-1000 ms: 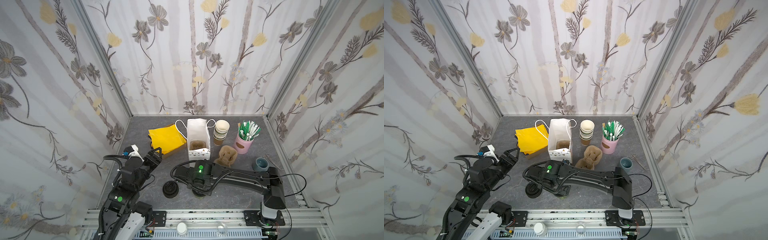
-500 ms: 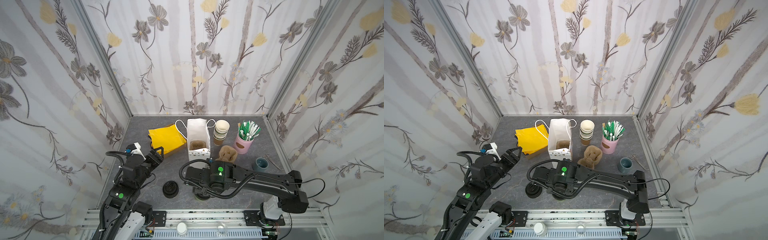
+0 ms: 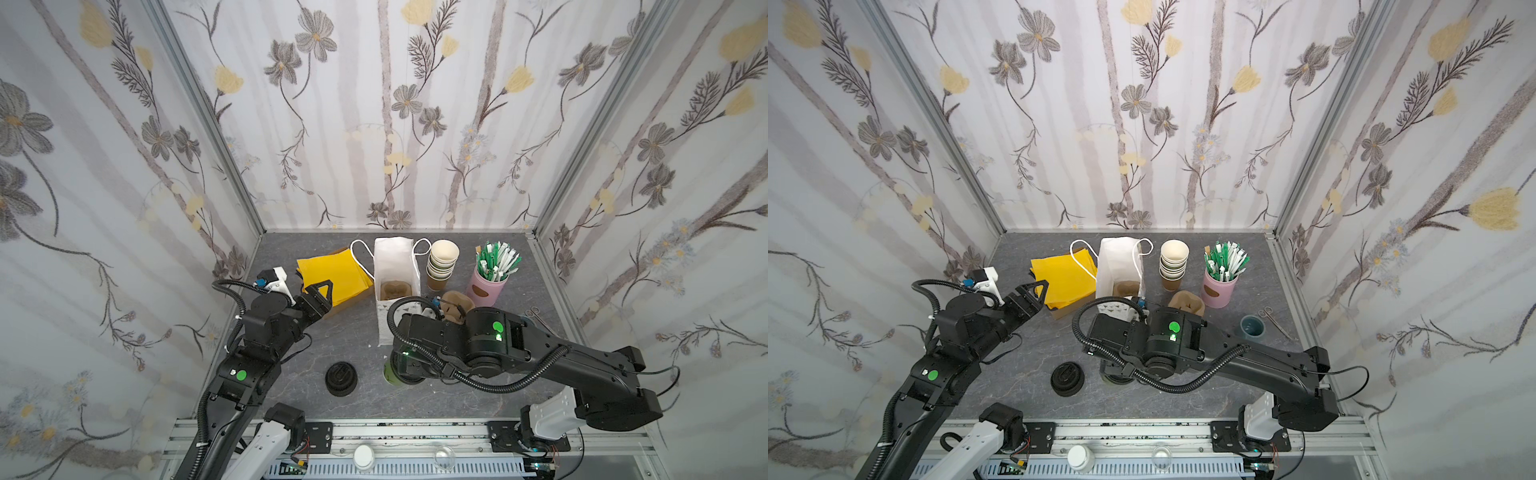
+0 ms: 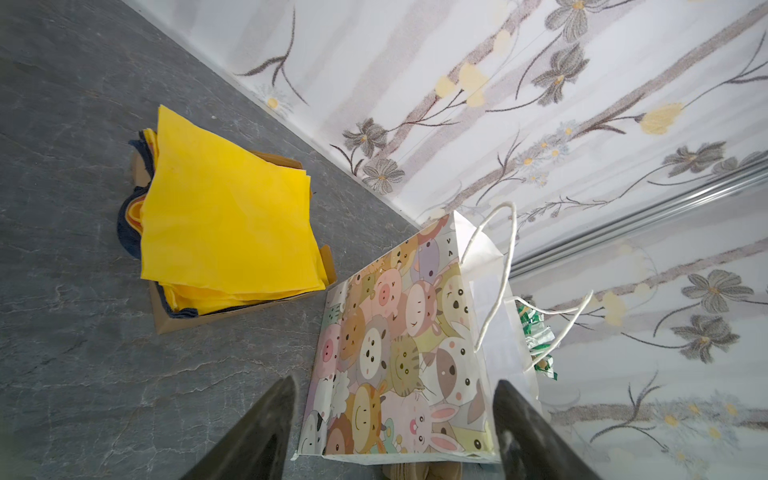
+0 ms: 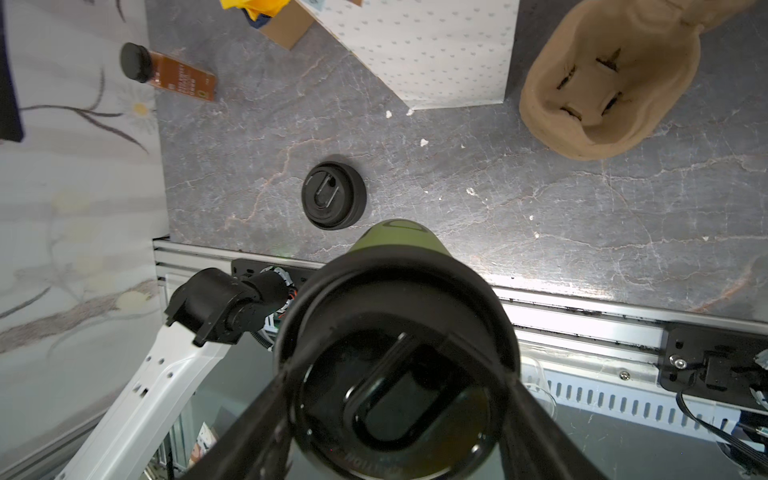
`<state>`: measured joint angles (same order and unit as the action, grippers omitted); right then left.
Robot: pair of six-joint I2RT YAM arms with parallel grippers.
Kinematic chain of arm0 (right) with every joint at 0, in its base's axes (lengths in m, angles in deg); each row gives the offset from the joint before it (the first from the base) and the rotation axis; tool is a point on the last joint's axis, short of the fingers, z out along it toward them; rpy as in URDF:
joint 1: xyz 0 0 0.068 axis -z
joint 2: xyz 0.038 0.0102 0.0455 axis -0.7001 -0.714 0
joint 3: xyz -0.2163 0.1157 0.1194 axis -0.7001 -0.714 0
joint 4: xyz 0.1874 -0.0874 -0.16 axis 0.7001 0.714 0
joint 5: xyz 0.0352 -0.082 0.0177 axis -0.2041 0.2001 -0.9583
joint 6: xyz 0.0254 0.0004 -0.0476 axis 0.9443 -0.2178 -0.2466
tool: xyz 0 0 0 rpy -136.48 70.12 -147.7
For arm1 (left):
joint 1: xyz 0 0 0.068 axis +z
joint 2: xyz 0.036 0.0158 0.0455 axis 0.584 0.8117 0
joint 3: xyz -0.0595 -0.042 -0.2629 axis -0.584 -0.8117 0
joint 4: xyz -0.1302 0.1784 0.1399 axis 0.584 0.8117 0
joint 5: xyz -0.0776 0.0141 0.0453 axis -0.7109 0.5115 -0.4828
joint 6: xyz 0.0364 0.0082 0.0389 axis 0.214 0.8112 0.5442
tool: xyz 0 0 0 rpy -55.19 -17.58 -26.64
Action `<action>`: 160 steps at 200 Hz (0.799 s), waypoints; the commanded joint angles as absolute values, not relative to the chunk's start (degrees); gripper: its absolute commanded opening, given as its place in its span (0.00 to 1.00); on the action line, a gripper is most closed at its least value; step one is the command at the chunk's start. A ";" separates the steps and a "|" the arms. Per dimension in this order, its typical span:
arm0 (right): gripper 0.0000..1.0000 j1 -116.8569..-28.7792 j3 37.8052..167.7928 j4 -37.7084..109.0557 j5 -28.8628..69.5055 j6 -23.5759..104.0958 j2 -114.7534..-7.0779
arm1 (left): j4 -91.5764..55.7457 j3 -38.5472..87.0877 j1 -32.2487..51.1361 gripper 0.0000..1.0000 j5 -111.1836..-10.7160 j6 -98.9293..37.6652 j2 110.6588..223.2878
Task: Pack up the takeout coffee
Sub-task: 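Lift the green cup and carry it over the bag with the right gripper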
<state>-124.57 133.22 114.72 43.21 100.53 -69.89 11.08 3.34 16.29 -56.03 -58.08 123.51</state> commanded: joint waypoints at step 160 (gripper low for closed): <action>0.67 -106.92 159.65 114.13 45.48 81.22 -76.03 | -1.56 17.17 14.99 0.66 -65.72 -53.08 147.41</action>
<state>-108.68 157.18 115.55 44.29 84.43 -73.41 1.46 15.75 15.07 -66.58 -53.44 145.89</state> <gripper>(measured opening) 0.676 0.682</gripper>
